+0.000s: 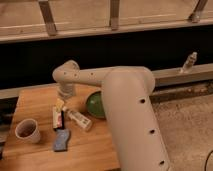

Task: Stand the bottle upright

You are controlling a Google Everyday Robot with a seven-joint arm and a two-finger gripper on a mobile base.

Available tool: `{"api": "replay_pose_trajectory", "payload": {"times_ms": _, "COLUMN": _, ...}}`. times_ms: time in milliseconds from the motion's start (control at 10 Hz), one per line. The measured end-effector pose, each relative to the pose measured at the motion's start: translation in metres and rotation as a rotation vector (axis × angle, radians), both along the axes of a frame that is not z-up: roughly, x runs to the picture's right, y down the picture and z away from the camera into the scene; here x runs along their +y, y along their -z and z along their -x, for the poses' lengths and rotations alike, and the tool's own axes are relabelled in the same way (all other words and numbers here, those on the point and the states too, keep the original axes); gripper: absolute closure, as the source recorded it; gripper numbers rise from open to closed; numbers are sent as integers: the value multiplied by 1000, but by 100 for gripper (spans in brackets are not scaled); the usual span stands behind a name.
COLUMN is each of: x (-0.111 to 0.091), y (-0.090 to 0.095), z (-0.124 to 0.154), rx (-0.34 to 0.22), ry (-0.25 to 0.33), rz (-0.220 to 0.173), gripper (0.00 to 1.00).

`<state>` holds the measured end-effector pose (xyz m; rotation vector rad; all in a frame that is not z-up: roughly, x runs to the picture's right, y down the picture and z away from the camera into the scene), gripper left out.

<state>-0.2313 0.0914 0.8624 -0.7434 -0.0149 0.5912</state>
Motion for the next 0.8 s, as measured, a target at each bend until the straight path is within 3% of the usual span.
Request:
{"api": "replay_pose_trajectory", "payload": {"times_ms": 300, "x": 12, "y": -13, "z": -16, "rx": 43, "ry": -9, "rz": 39, "gripper": 20}}
{"api": "replay_pose_trajectory", "payload": {"times_ms": 800, "x": 37, "y": -27, "z": -19, "rx": 51, "ry": -20, "rz": 97, "gripper": 20}}
